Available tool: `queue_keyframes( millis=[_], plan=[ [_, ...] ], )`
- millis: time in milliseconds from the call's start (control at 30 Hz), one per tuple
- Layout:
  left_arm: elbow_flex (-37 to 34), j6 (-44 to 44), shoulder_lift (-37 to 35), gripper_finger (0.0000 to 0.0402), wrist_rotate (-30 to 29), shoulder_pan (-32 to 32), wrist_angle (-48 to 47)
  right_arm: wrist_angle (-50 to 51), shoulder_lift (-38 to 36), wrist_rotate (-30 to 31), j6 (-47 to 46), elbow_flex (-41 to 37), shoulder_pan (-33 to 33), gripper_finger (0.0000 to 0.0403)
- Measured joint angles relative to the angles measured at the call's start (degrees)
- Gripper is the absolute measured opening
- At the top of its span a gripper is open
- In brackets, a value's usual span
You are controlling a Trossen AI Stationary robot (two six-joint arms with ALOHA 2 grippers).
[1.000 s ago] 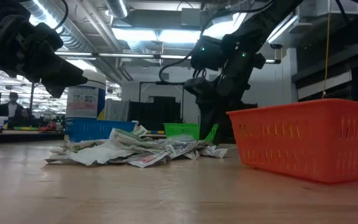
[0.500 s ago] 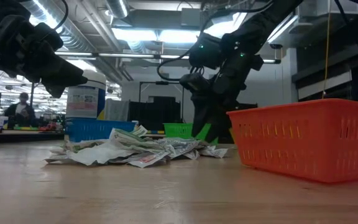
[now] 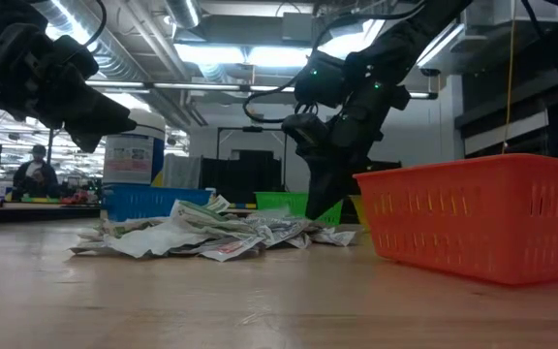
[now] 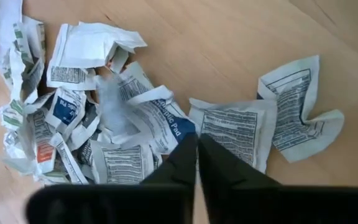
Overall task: Pick & Place First Aid Supplies
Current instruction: Put the white alcohol pad into the blue bin
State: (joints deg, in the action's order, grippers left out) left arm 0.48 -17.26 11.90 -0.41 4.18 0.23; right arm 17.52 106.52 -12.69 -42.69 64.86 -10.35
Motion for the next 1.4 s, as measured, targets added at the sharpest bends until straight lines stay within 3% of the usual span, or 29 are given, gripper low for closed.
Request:
queue_keyframes(
  millis=[433,967,1400],
  plan=[
    [0.0,0.0,0.0,0.0127,0.0,0.0,0.0,2.6,-4.8,0.1,2.8,0.0,0.0,0.0004],
    [0.0,0.0,0.0,0.0127,0.0,0.0,0.0,7.4,-16.5,1.4,2.6,0.0,0.0,0.0002],
    [0.0,0.0,0.0,0.0127,0.0,0.0,0.0,9.1,-24.9,7.1,2.7,0.0,-0.8,0.0001]
  ],
)
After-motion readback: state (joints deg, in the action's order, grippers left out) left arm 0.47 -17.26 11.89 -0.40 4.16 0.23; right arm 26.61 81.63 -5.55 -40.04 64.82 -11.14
